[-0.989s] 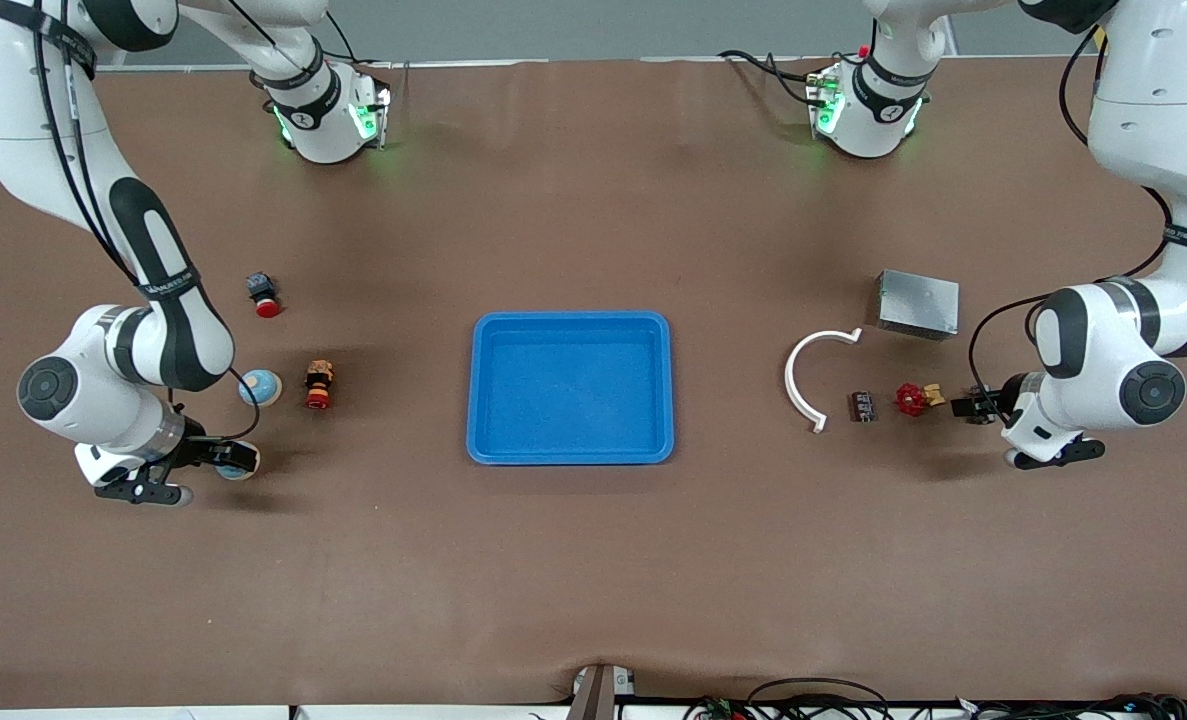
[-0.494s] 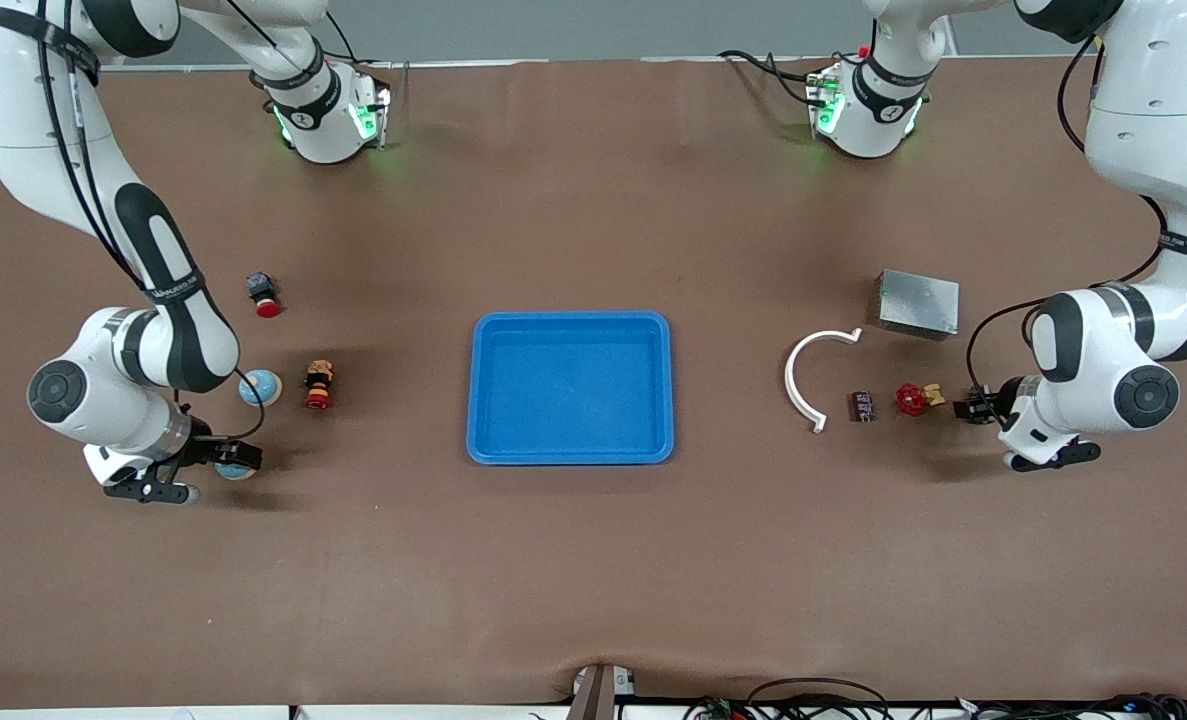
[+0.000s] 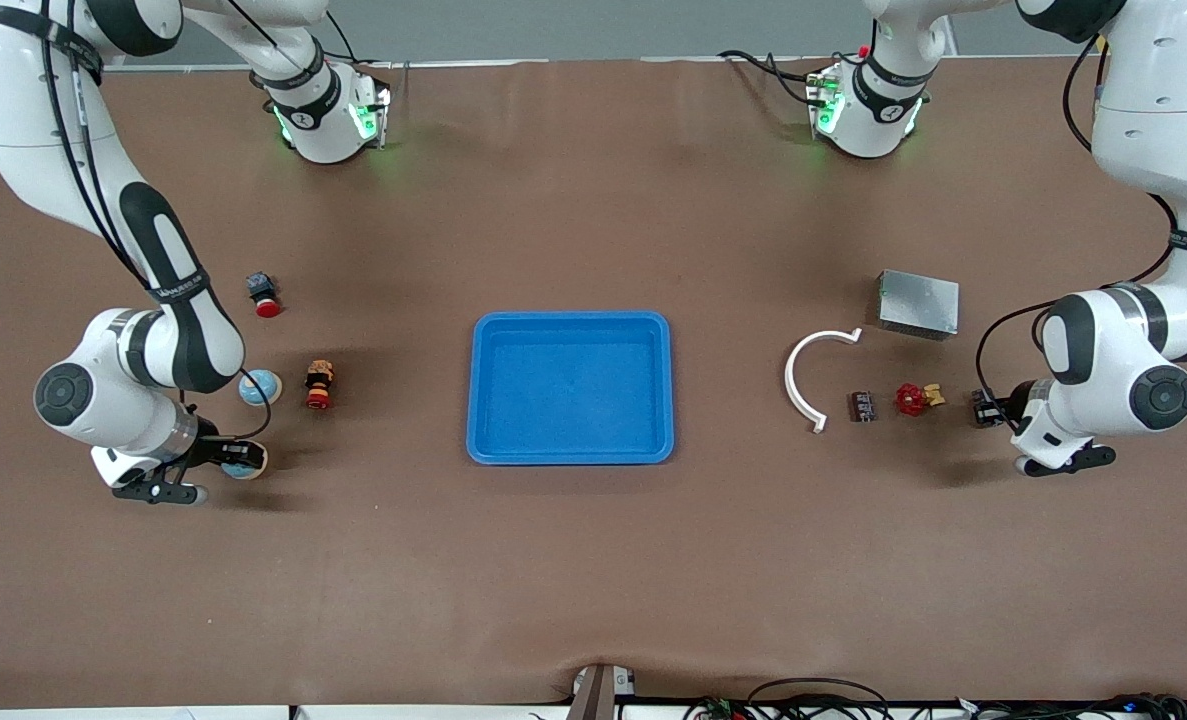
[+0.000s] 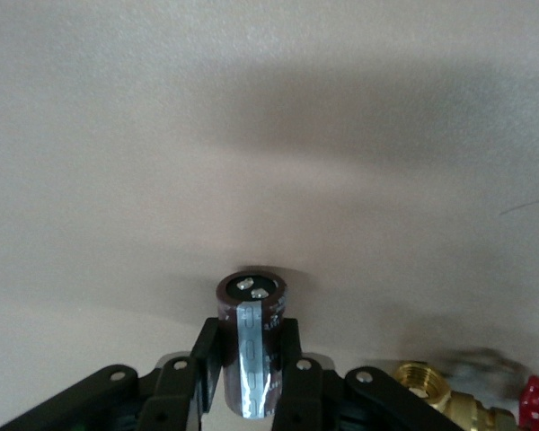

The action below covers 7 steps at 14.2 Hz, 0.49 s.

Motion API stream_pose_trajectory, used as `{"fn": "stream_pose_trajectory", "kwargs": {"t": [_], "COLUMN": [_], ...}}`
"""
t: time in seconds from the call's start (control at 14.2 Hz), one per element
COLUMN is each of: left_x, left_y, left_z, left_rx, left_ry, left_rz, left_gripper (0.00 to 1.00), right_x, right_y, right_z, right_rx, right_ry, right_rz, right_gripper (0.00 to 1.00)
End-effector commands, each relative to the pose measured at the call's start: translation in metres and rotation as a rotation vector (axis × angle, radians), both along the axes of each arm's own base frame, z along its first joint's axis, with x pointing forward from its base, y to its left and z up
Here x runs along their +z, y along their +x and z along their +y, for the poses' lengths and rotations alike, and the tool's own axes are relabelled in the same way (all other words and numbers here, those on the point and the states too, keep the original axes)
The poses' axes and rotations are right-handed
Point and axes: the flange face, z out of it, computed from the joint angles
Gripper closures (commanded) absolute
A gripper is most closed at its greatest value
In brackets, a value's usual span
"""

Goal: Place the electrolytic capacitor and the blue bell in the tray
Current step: 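Carry the blue button and the black capacitor over the blue tray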

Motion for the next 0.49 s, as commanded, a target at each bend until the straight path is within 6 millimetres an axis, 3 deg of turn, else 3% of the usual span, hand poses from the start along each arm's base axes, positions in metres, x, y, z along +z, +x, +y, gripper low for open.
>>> {"fn": "stream_pose_trajectory", "kwargs": {"t": [0.0, 0.14, 0.42], "left_x": [0.009, 0.03, 0.102], "left_y": [0.006, 0.015, 0.046], "left_z": [0.002, 0.003, -0.016], "left_rx": [-0.002, 0.007, 0.068], "left_ry": [0.021, 0.021, 0.036], "left_rz": [-0.005, 0.016, 0.058], "left_gripper": [1.0, 1.0, 1.0], "right_x": [0.068, 0.11, 0.152], "right_y": [0.007, 0.002, -0.025], "right_z": [0.041, 0.077, 0.148], "right_rx": [-0.043, -0.089, -0.21], "right_ry": [0.004, 0.0, 0.061], "right_rz": [0.035, 0.052, 0.097], "right_gripper": [1.0, 1.0, 1.0]}}
